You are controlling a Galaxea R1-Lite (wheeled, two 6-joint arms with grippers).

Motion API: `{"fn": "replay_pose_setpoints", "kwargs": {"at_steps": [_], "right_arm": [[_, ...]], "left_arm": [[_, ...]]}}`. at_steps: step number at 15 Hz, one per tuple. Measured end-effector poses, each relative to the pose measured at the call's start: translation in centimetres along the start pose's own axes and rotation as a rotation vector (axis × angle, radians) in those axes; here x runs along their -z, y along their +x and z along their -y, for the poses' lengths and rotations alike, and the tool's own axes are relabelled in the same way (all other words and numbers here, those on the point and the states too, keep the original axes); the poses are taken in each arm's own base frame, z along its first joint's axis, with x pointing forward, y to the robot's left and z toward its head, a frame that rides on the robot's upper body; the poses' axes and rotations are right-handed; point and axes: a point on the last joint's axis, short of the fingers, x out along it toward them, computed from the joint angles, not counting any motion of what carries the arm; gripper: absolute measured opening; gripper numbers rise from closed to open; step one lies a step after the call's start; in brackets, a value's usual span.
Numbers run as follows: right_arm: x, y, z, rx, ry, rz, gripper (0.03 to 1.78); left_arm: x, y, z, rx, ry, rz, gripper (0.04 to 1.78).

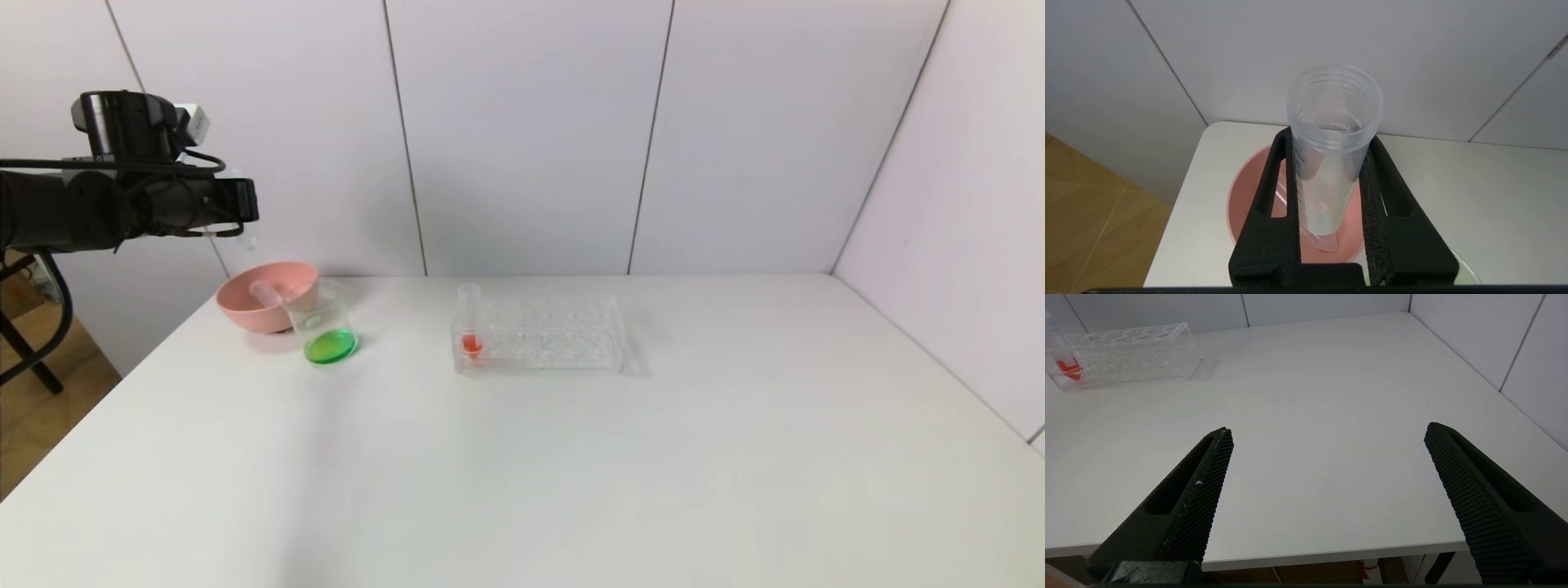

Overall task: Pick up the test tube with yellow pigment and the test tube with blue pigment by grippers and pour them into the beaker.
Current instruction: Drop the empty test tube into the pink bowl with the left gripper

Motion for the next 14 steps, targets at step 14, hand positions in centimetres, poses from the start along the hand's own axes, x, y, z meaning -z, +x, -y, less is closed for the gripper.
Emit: {"fn": "replay_pose_setpoints", "kwargs": {"at_steps": [14], "right_arm": [[0.0, 0.0, 0.0, 0.000, 0.000, 0.000, 1.71]], "left_arm": [[3.3, 2.5, -1.2, -0.022, -0.007, -0.063, 1.07]]}}
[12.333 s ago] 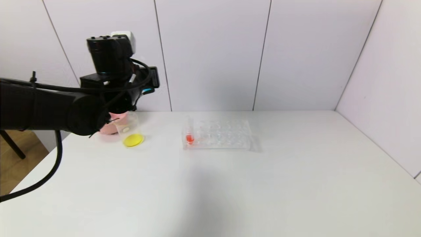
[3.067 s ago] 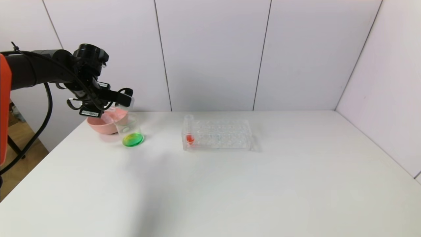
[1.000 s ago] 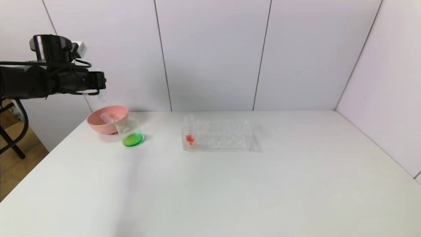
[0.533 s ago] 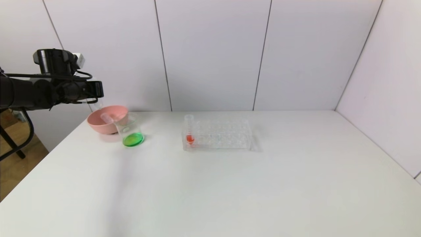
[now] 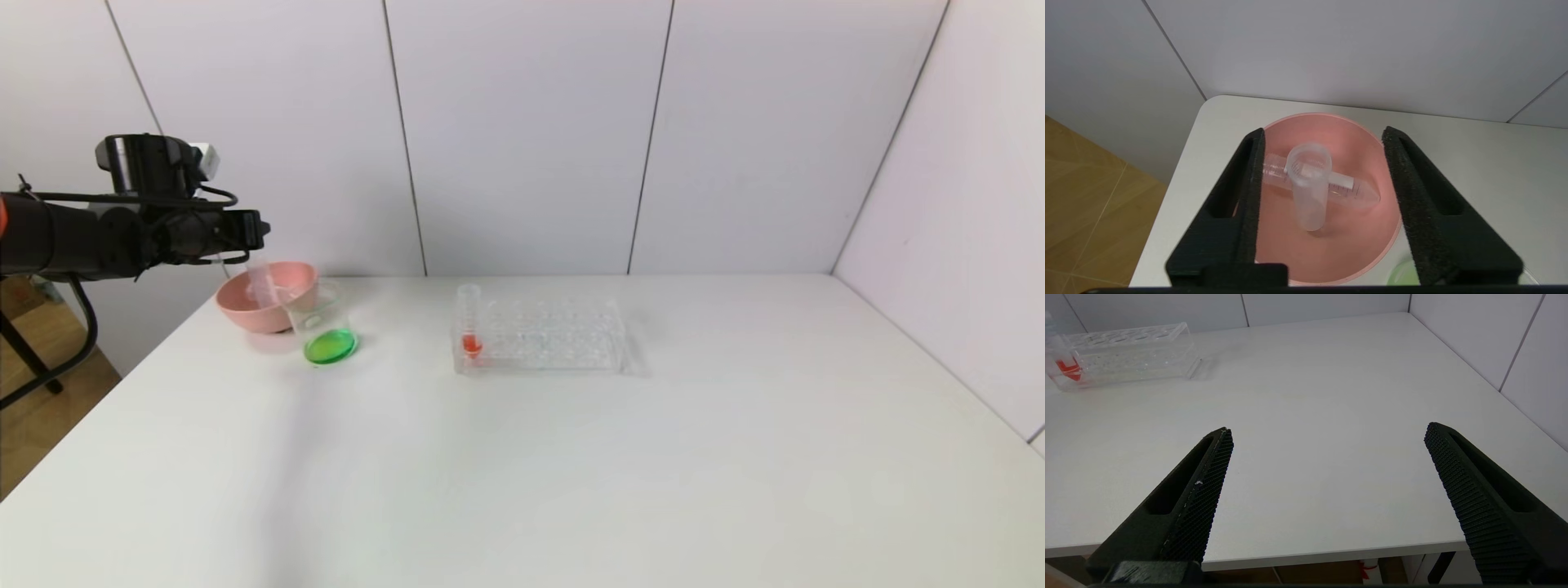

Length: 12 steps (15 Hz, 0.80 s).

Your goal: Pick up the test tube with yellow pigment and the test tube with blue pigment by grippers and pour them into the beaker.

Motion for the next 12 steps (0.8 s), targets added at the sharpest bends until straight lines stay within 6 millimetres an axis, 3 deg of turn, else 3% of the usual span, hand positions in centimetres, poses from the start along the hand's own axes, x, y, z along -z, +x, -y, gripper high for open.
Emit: {"fn": "replay_pose_setpoints", "kwargs": {"at_steps": [3, 5, 9, 12], "right_arm": [[0.0, 0.0, 0.0, 0.000, 0.000, 0.000, 1.71], [0.0, 0.0, 0.0, 0.000, 0.000, 0.000, 1.71], [0.0, 0.0, 0.0, 0.000, 0.000, 0.000, 1.71], [0.0, 0.0, 0.0, 0.000, 0.000, 0.000, 1.71]], "left_arm": [[0.1, 0.1, -0.1, -0.003, 0.001, -0.003, 1.51], [0.0, 0.1, -0.1, -0.004, 0.000, 0.002, 1.68], [-1.3, -1.3, 0.0, 0.004, 0.002, 0.037, 1.76], [-2.9, -3.9, 0.5, 0.017, 0.006, 0.076, 1.76]]}}
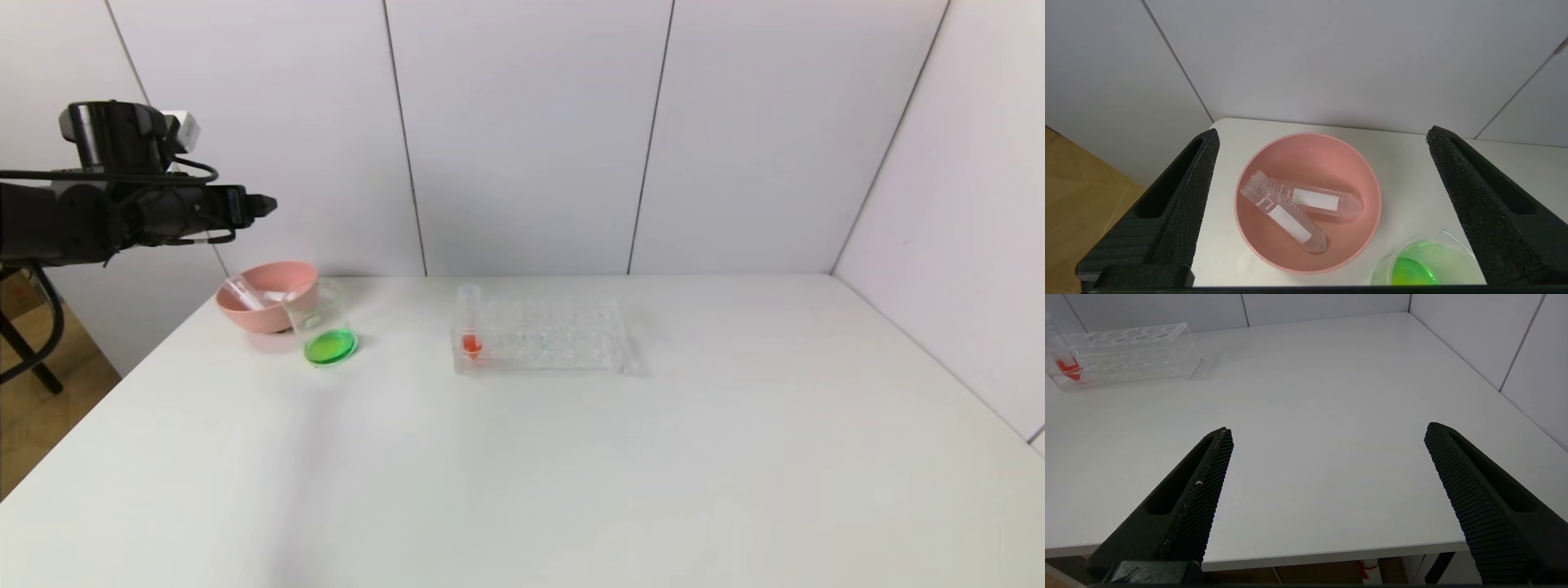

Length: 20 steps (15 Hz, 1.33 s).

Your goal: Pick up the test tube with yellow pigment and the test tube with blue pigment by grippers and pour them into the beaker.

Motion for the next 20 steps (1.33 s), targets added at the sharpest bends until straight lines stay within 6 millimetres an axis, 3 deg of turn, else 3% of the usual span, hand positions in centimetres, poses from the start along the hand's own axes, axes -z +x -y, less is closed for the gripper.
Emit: {"fn": "replay_pose_setpoints", "kwargs": {"at_steps": [3, 5, 7, 10, 13, 16, 18, 20], "right_arm": [[0.0, 0.0, 0.0, 0.000, 0.000, 0.000, 1.71], [0.0, 0.0, 0.0, 0.000, 0.000, 0.000, 1.71], [0.0, 0.0, 0.0, 0.000, 0.000, 0.000, 1.71], [0.0, 0.0, 0.0, 0.000, 0.000, 0.000, 1.71], [0.0, 0.0, 0.0, 0.000, 0.000, 0.000, 1.71], [0.0, 0.0, 0.0, 0.000, 0.000, 0.000, 1.71], [0.0, 0.0, 0.0, 0.000, 0.000, 0.000, 1.71], [0.0, 0.0, 0.0, 0.000, 0.000, 0.000, 1.71]], "left_arm": [[-2.6, -4.9, 0.8, 0.022, 0.007, 0.057, 1.76], [-4.4, -10.0, 1.6, 0.052, 0.012, 0.098, 1.76], [-5.6, -16.3, 2.5, 0.099, 0.017, 0.144, 1.76], [-5.5, -28.2, 2.6, 0.181, 0.034, 0.208, 1.76], [-1.8, -38.8, 0.6, 0.214, 0.086, 0.216, 1.76], [4.4, -46.5, -1.1, 0.174, 0.118, 0.216, 1.76], [8.7, -48.5, -1.2, 0.164, 0.139, 0.196, 1.76], [12.0, -48.2, -1.1, 0.160, 0.164, 0.155, 1.76]]}}
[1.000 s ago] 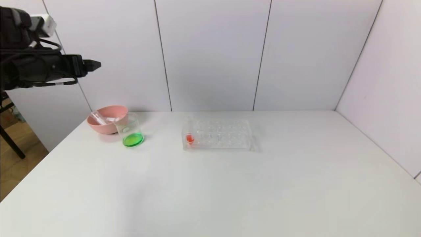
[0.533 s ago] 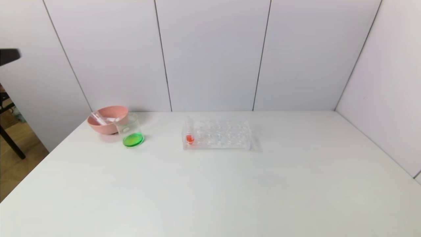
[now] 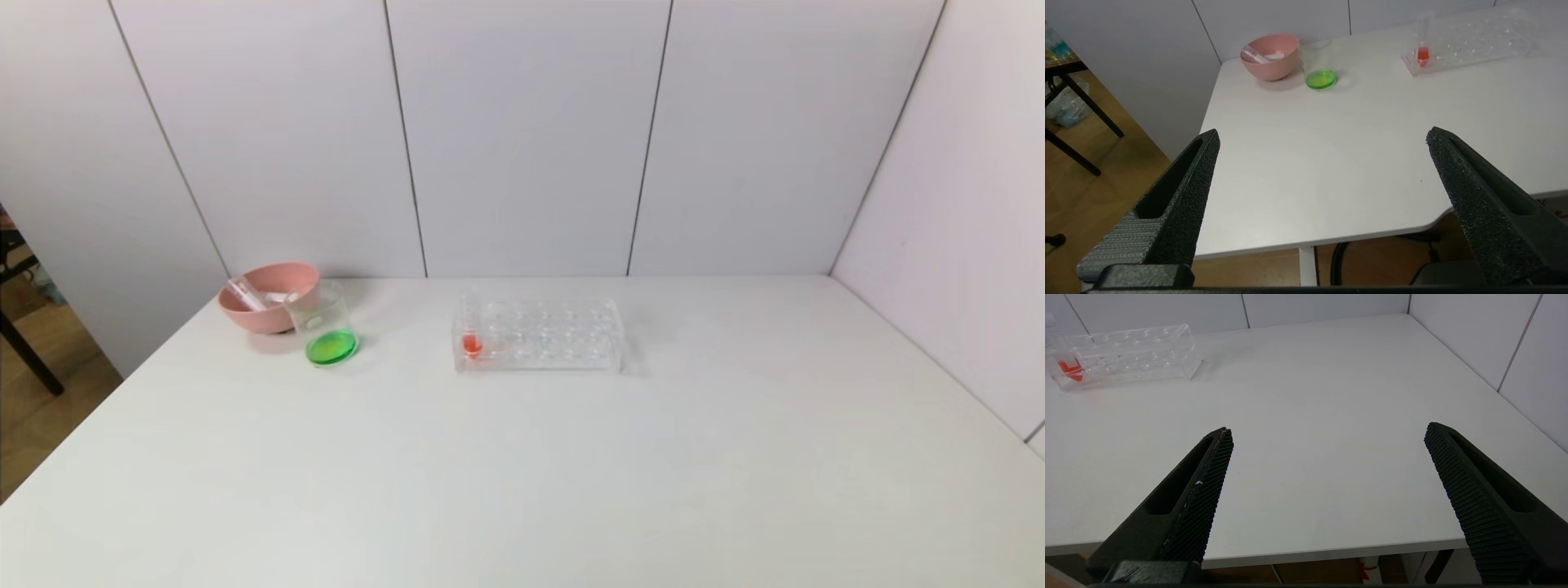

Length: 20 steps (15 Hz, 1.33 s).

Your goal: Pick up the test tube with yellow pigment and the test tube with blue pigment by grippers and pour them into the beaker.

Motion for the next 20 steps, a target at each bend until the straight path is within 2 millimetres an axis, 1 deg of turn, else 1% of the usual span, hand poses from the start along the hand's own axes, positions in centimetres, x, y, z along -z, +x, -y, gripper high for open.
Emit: {"fn": "replay_pose_setpoints", "kwargs": {"at_steps": [1, 3, 5, 8, 9, 11, 16, 20], "right_arm": [[0.0, 0.0, 0.0, 0.000, 0.000, 0.000, 1.71], [0.0, 0.0, 0.0, 0.000, 0.000, 0.000, 1.71], [0.0, 0.0, 0.0, 0.000, 0.000, -0.001, 1.71], [0.0, 0.0, 0.0, 0.000, 0.000, 0.000, 1.71], [0.0, 0.0, 0.0, 0.000, 0.000, 0.000, 1.71], [0.0, 0.0, 0.0, 0.000, 0.000, -0.001, 1.71], [0.0, 0.0, 0.0, 0.000, 0.000, 0.000, 1.71], [0.0, 0.0, 0.0, -0.001, -0.001, -0.001, 1.71]], "left_arm": [[1.6, 0.4, 0.2, 0.003, 0.005, -0.018, 1.76], [5.5, 1.8, 0.8, 0.012, 0.002, -0.052, 1.76], [9.1, 3.7, 1.2, 0.013, -0.022, -0.055, 1.76], [13.5, 6.5, 1.8, 0.006, -0.071, -0.028, 1.76], [14.1, 7.0, 1.8, -0.004, -0.093, 0.012, 1.76], [14.5, 7.4, 1.9, -0.017, -0.127, 0.078, 1.76], [14.9, 7.5, 1.8, -0.060, -0.239, 0.076, 1.76], [14.9, 7.5, 1.8, -0.066, -0.245, 0.074, 1.76]]}}
